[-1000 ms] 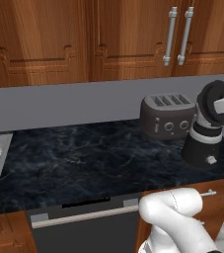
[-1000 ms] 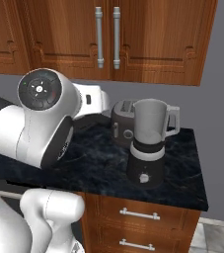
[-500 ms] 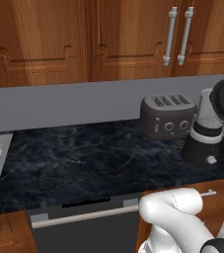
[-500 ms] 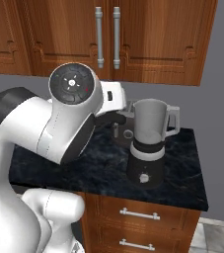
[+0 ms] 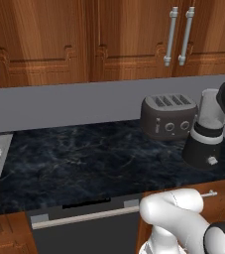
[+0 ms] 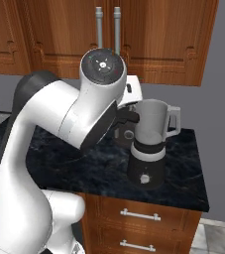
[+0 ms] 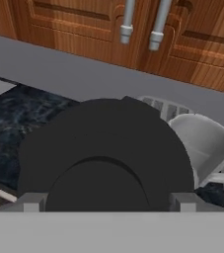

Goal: Close the lid blender by securely placing the lid on top.

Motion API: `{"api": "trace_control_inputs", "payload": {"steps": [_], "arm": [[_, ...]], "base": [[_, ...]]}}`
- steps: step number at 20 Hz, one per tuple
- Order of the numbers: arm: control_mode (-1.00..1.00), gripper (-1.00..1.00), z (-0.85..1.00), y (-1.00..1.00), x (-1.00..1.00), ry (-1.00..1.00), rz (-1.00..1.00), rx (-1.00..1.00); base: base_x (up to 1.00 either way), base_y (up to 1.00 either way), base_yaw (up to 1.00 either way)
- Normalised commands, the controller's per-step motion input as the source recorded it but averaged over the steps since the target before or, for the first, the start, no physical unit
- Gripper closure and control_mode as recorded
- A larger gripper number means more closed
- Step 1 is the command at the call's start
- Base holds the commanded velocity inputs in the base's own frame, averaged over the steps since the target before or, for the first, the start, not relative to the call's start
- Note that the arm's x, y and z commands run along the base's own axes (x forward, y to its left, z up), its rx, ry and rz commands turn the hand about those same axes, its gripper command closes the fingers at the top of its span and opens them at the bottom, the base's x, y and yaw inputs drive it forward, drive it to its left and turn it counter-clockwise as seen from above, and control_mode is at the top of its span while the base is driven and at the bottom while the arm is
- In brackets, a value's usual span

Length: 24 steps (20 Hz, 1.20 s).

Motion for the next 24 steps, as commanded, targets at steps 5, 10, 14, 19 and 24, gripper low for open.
{"api": "trace_control_inputs", "payload": {"steps": [5,10,14,19,24], "arm": [[-1.0,1.0,0.0,-0.3,0.29,0.01,0.03,-0.03],[-1.0,1.0,0.01,-0.18,0.3,0.0,0.02,-0.03],[-1.0,1.0,0.0,-0.02,0.41,0.0,0.0,-0.05],[-1.0,1.0,0.0,-0.09,0.5,0.0,0.0,-0.05],[-1.0,1.0,0.0,-0.26,0.43,0.0,0.0,-0.04]], "base": [[0.0,0.0,0.0],[0.0,0.0,0.0],[0.0,0.0,0.0],[0.0,0.0,0.0],[0.0,0.0,0.0]]}}
